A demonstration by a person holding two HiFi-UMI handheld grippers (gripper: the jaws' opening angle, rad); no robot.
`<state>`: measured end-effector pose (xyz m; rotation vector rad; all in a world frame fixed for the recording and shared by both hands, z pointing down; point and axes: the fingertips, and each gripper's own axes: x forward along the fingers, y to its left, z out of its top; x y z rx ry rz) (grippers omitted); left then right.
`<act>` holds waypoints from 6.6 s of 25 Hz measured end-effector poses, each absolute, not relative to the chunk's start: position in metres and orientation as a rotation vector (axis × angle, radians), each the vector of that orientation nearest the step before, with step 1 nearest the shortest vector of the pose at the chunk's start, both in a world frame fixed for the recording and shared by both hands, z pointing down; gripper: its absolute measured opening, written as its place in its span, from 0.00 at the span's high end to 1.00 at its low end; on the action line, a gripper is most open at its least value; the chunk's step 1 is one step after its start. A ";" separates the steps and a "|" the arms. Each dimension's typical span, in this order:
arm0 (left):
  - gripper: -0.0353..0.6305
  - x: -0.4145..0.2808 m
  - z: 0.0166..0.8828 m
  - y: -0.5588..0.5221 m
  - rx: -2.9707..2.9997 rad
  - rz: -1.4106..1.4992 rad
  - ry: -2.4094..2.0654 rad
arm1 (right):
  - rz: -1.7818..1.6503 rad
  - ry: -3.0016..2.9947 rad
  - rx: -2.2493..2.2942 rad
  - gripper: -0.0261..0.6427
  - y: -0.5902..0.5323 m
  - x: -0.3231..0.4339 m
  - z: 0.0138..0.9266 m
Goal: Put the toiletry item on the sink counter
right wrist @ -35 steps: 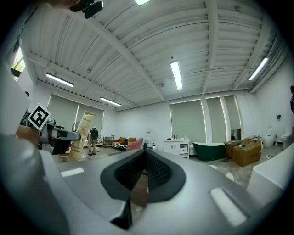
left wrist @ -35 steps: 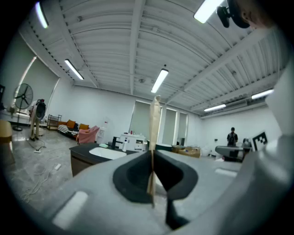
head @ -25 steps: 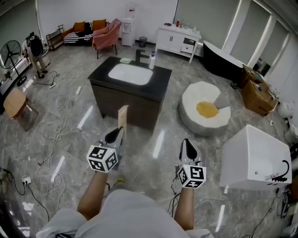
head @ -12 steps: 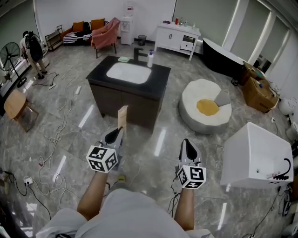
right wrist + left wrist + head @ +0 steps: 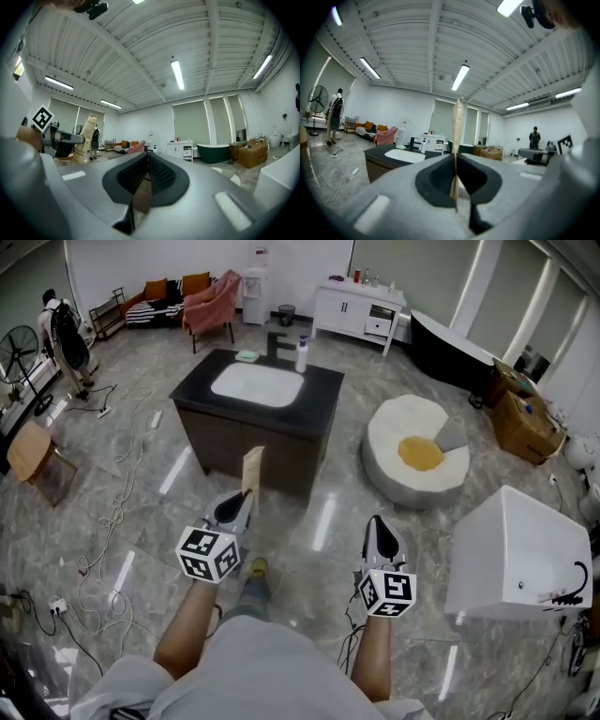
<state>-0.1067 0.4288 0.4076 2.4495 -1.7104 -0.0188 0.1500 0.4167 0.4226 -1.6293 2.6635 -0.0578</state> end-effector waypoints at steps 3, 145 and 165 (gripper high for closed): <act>0.94 -0.111 0.413 0.405 2.436 -0.017 -1.701 | -0.060 2.674 -1.638 0.95 0.394 0.146 0.426; 0.92 -0.103 0.710 -0.454 1.958 0.536 -1.272 | -0.285 2.729 -1.751 0.95 -0.431 0.115 0.507; 0.82 -0.132 0.718 -0.466 1.933 0.521 -1.333 | -0.297 2.739 -1.743 0.95 -0.444 0.105 0.514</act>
